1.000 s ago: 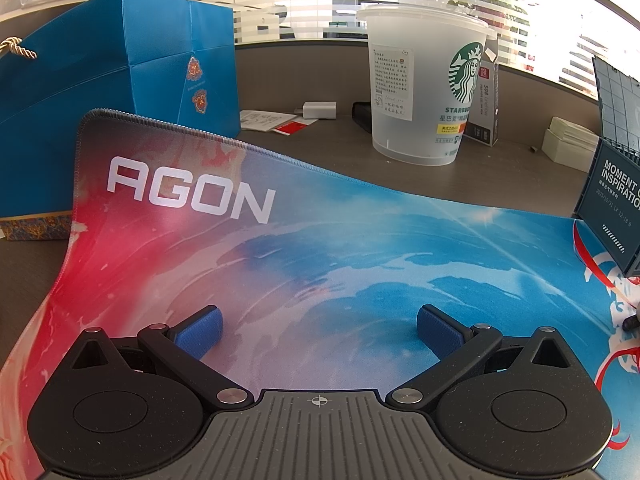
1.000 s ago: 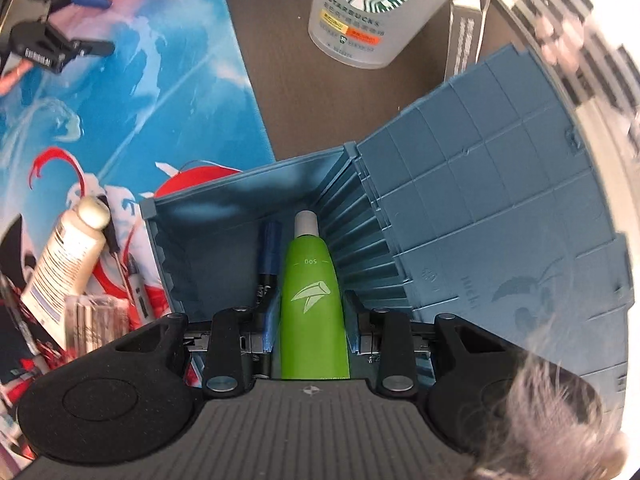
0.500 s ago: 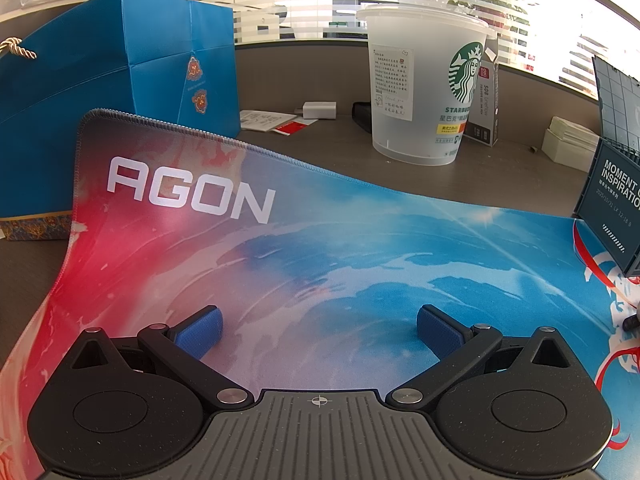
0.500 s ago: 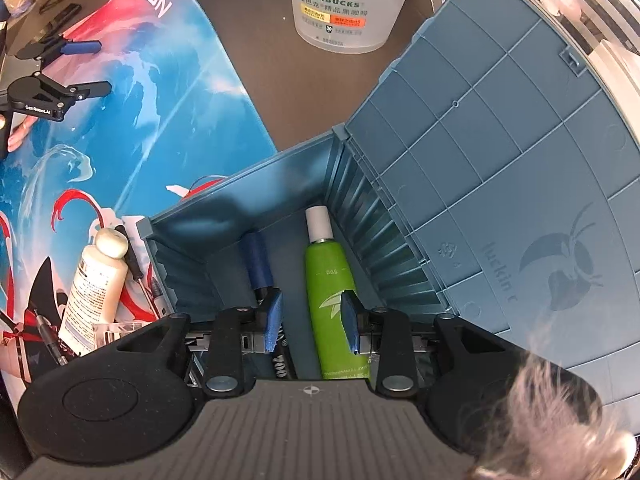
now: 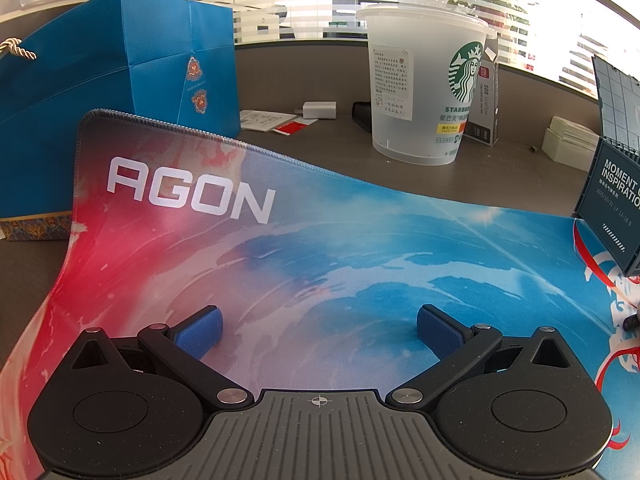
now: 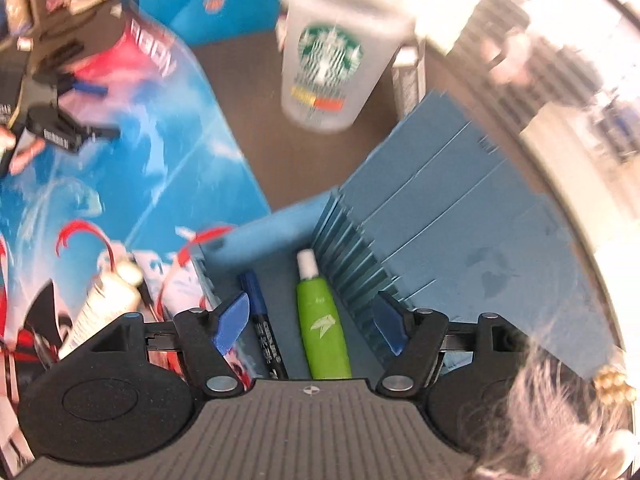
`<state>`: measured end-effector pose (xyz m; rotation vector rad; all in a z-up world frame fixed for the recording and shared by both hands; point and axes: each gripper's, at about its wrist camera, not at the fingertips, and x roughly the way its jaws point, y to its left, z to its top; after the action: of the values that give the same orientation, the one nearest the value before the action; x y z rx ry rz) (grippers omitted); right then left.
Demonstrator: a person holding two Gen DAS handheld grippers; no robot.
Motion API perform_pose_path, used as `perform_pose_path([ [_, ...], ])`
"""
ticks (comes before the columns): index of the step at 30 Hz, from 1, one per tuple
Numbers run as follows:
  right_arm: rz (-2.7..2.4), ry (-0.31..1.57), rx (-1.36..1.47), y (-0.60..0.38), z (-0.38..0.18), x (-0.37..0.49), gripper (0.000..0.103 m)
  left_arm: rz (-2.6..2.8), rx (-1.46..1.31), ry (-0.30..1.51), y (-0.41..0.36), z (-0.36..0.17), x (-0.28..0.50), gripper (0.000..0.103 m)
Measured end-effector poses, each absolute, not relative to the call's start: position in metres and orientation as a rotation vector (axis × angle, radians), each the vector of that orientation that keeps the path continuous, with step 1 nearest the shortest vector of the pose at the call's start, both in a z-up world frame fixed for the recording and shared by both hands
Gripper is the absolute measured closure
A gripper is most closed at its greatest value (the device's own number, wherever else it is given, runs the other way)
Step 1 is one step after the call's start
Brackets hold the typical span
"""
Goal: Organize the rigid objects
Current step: 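Move the right gripper back to the pile and grasp the white lotion bottle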
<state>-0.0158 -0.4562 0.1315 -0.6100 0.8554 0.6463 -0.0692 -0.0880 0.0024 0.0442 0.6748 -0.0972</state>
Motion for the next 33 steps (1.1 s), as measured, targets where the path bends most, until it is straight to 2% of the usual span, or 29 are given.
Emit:
perform_pose_path([
  [1,0.621,0.816,-0.593,-0.457,0.135,-0.025,0.025,-0.097,0.044,0.675,-0.088,0.002,-0.069,0.000],
  [2,0.575,0.766,-0.573,-0.457,0.138,-0.035,0.014,-0.097,0.044,0.675,-0.088,0.002,-0.069,0.000],
  [6,0.545,0.582,-0.482,-0.446,0.137,-0.090,0.000,-0.097,0.045,0.675,-0.088,0.002,-0.069,0.000],
  [9,0.563,0.494,-0.446,-0.432,0.121,-0.129,0.000,-0.097,0.044,0.675,-0.088,0.002,-0.069,0.000],
  [15,0.559,0.486,-0.410,-0.396,0.077,-0.179,0.000,-0.097,0.044,0.675,-0.088,0.003,-0.069,0.000],
  [26,0.519,0.508,-0.300,-0.368,0.036,-0.183,0.000,-0.097,0.044,0.675,-0.088,0.003,-0.069,0.000],
  [29,0.494,0.529,-0.296,-0.363,0.029,-0.177,0.004,-0.097,0.044,0.675,-0.088,0.003,-0.069,0.000],
  [30,0.487,0.541,-0.300,-0.361,0.026,-0.174,0.009,-0.097,0.044,0.675,-0.088,0.003,-0.069,0.000],
  [31,0.484,0.551,-0.304,-0.358,0.023,-0.172,0.014,-0.097,0.044,0.675,-0.088,0.003,-0.069,0.000],
  [33,0.459,0.570,-0.315,-0.356,0.018,-0.167,0.035,-0.097,0.044,0.675,-0.088,0.003,-0.069,0.000],
])
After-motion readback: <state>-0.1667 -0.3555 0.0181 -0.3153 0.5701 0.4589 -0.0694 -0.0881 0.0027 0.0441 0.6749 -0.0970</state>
